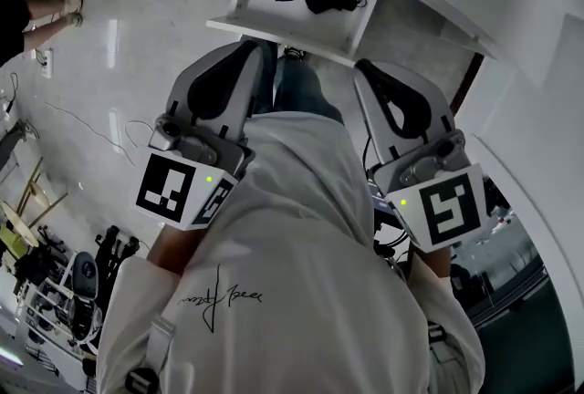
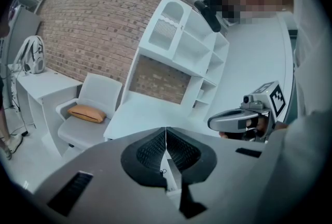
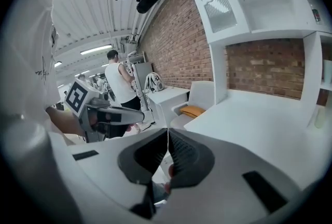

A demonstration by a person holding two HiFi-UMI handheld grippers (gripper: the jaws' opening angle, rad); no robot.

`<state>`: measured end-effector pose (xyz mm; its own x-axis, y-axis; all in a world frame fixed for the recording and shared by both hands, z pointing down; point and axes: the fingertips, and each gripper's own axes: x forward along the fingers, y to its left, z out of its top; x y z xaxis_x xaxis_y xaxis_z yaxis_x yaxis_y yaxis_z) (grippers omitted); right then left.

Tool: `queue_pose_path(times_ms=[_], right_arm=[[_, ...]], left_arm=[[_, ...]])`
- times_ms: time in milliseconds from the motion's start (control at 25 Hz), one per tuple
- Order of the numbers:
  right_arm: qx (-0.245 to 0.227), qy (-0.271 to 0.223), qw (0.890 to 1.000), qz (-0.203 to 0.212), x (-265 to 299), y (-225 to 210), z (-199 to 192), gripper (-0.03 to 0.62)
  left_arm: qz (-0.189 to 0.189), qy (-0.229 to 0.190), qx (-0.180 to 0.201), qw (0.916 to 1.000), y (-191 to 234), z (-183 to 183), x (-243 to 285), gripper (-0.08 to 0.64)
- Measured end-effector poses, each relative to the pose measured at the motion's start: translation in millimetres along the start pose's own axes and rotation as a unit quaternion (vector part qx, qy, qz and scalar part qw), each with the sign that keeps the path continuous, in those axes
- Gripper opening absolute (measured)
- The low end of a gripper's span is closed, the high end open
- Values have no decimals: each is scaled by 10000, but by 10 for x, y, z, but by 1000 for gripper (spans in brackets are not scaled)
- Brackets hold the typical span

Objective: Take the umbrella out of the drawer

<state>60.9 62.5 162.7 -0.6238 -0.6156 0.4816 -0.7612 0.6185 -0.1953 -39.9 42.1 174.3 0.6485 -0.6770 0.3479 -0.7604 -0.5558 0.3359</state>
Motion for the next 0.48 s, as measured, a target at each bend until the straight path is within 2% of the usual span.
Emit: queue_pose_path(times_ms=[480], right_arm=[[-368, 380, 9984, 206, 438, -190, -183, 25]], left_arm=[[254, 205, -368, 9988, 300, -258, -57, 17]])
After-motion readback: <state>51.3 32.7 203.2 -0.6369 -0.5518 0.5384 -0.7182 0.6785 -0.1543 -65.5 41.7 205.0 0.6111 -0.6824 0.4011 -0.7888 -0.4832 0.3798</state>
